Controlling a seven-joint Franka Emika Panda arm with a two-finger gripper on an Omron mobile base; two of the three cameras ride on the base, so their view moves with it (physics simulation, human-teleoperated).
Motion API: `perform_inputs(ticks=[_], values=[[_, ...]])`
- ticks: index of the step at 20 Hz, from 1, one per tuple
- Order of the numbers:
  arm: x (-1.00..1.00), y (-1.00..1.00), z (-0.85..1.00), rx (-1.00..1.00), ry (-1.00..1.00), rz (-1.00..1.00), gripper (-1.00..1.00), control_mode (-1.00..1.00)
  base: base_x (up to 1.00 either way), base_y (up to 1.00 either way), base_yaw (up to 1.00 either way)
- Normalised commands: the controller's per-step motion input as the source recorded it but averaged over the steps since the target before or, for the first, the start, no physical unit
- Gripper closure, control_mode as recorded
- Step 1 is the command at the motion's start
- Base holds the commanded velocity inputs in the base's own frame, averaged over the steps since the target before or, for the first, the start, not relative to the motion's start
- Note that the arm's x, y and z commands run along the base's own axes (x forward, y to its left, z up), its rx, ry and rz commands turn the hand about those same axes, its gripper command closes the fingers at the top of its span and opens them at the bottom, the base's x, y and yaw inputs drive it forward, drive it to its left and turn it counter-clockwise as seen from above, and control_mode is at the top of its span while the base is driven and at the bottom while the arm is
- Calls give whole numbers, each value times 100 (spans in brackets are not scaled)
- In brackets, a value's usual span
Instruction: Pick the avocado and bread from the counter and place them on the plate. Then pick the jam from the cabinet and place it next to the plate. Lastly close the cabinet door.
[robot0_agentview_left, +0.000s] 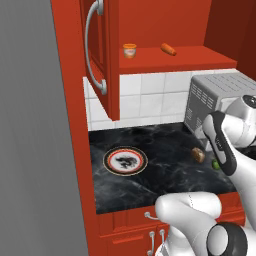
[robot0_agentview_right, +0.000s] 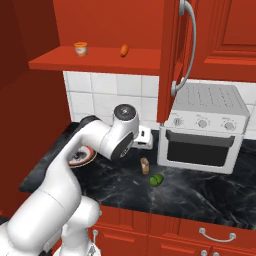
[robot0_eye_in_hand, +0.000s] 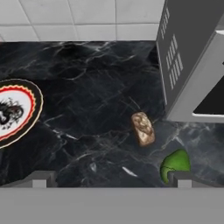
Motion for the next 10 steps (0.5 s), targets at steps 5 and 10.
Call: perform_inputs(ticks=[5,10], values=[[9,-8,-22,0,3,0,-100,-100,0,0,0],[10,-8,-20,0,2,0,-100,-100,0,0,0]])
